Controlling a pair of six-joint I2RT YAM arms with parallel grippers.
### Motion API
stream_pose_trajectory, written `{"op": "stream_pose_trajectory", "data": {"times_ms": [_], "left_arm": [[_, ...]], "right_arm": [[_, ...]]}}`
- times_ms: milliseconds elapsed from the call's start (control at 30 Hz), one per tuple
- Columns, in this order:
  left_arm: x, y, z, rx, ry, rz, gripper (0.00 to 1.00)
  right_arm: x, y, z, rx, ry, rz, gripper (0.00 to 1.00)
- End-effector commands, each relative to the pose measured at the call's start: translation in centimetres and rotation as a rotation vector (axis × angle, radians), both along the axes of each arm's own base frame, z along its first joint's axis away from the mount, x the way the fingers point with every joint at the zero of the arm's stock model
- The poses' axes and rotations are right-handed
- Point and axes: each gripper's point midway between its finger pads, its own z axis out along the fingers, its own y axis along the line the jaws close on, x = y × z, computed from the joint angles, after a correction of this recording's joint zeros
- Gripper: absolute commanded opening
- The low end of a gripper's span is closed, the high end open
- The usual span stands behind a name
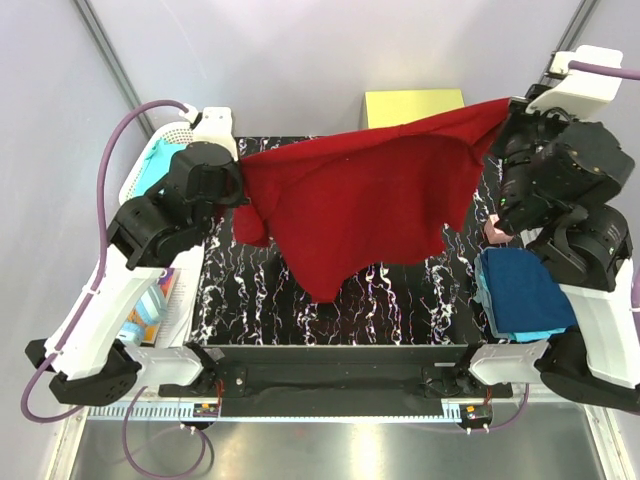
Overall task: Fold and stack the t-shirts
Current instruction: Flatten out the tshirt
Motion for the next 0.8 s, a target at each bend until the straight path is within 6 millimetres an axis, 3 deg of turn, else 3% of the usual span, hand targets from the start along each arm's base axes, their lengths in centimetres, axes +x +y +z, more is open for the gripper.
{"op": "stream_pose_trajectory", "data": {"times_ms": [0,133,233,333,400,433,500,533,567,633,667,733,767], "left_arm": [[0.7,1.1,1.2,0.029,-0.035,0.062,0.00],[2.4,-0.4,-1.3,0.073,0.019,0.061,0.00],[3.8,-1.0,-3.3,0.070,0.054,0.057,0.00],[5.7,-1.2,-5.4,0.065,0.099,0.063,0.00],[6.8,-1.2,-5.7,0.075,0.102,0.066,0.00],[7.9,-1.4,-6.3,0.083,0.114,0.071,0.00],[9.3,-1.7,-5.7,0.078,0.105,0.068,0.00],[10.4,-2.1,-6.4,0.088,0.126,0.066,0.00],[11.1,-2.5,-5.1,0.071,0.099,0.061,0.00],[12.9,-3.4,-5.6,0.092,0.112,0.050,0.00],[13.5,-3.9,-3.5,0.066,0.069,0.044,0.00],[15.0,-4.9,-3.6,0.081,0.074,0.032,0.00],[15.3,-5.1,-1.9,0.053,0.034,0.032,0.00]], "right_arm": [[-1.1,-2.3,1.5,0.014,-0.035,-0.096,0.00],[0.5,-0.5,-0.7,-0.034,-0.006,-0.103,0.00],[1.3,0.1,-1.3,-0.046,-0.010,-0.108,0.00],[3.2,1.1,-2.7,-0.084,0.018,-0.126,0.00],[4.8,1.5,-3.6,-0.095,0.028,-0.132,0.00],[5.5,0.9,-3.9,-0.096,0.032,-0.159,0.00],[7.2,1.7,-4.5,-0.105,0.040,-0.145,0.00],[7.6,1.7,-4.4,-0.100,0.036,-0.145,0.00],[8.0,1.7,-4.3,-0.088,0.028,-0.146,0.00],[9.1,2.7,-4.3,-0.093,0.028,-0.131,0.00],[9.5,3.0,-4.2,-0.096,0.028,-0.128,0.00],[10.2,3.6,-3.5,-0.086,0.014,-0.124,0.00],[10.9,4.1,-3.6,-0.093,0.019,-0.125,0.00]]}}
